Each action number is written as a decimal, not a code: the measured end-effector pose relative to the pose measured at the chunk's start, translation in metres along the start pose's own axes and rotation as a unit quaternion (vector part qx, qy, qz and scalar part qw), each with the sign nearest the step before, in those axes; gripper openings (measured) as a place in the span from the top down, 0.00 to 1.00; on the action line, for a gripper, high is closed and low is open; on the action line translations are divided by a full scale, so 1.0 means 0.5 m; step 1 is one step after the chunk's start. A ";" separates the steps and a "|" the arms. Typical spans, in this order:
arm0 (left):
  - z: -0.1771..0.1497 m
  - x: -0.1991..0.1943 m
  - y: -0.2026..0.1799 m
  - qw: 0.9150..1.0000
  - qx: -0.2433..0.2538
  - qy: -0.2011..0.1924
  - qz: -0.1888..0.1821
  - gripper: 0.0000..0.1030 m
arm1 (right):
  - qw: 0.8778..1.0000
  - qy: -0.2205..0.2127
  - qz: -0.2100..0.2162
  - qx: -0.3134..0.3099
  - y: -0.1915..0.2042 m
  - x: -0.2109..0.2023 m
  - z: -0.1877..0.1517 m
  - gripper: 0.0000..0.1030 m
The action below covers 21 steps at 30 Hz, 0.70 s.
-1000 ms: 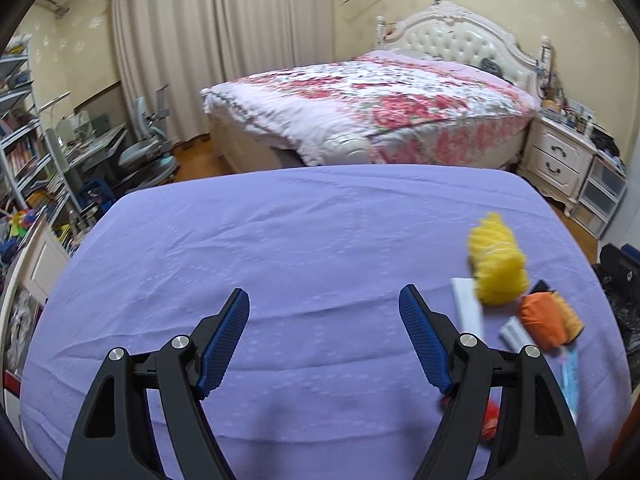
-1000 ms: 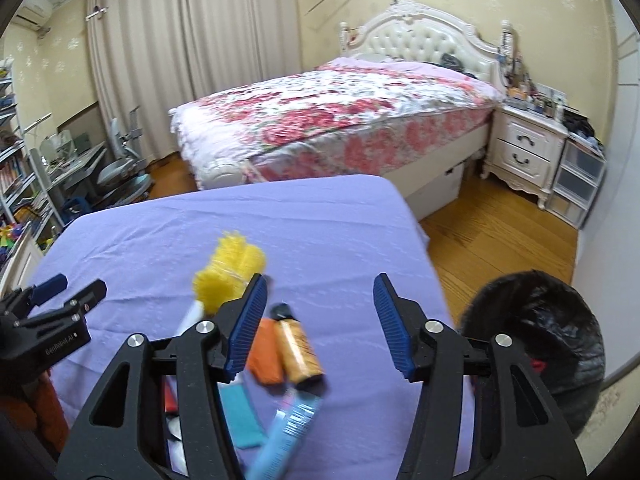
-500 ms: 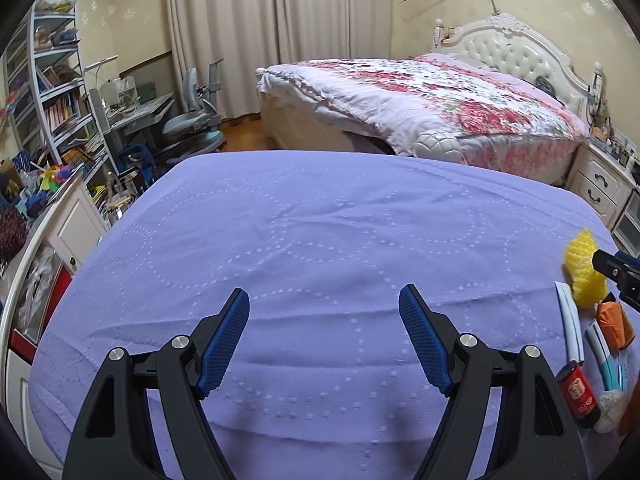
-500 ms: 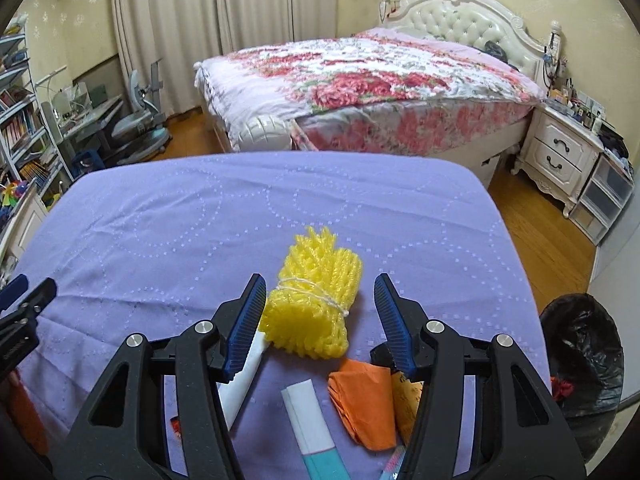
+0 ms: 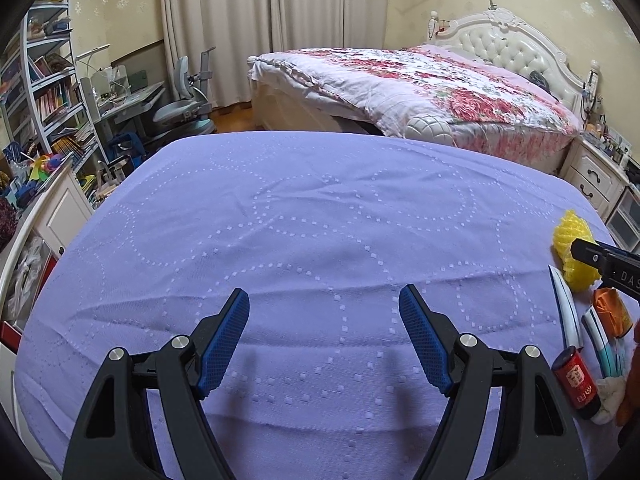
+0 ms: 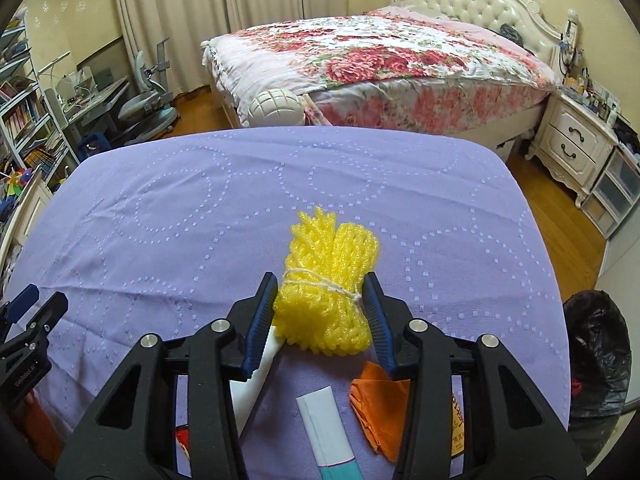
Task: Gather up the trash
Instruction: 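Return to the bed and grasp the yellow foam net with the right tool, then grasp the red can with the left tool while the right holds the yellow net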
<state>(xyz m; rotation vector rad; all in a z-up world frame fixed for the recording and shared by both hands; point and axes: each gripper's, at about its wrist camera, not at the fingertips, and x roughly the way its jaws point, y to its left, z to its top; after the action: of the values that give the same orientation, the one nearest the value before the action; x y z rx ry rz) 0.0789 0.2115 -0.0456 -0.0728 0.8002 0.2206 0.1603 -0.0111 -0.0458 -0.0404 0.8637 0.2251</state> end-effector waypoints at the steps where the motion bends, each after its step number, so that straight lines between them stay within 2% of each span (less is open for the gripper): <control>1: -0.002 -0.002 -0.002 1.000 0.000 0.001 -0.001 0.27 | 1.000 -0.003 -0.001 0.000 -0.002 -0.003 0.002 0.60; 8: -0.011 -0.021 -0.031 1.000 0.002 0.005 -0.024 0.27 | 0.999 -0.038 -0.009 0.006 -0.029 -0.068 -0.008 0.60; 13: -0.019 -0.045 -0.079 0.999 0.018 0.002 -0.045 0.27 | 0.998 -0.060 -0.023 0.018 -0.071 -0.125 -0.037 0.60; 17: -0.029 -0.071 -0.123 0.998 0.034 -0.004 -0.061 0.27 | 0.995 -0.076 -0.066 0.012 -0.108 -0.167 -0.076 0.60; 21: -0.041 -0.093 -0.161 0.996 0.047 -0.006 -0.074 0.27 | 0.992 -0.083 -0.090 0.022 -0.151 -0.198 -0.112 0.60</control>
<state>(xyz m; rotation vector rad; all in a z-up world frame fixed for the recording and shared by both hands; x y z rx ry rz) 0.0512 0.1221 -0.0279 -0.0419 0.7878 0.0434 0.0723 -0.1096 -0.0114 -0.0573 0.6951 0.0390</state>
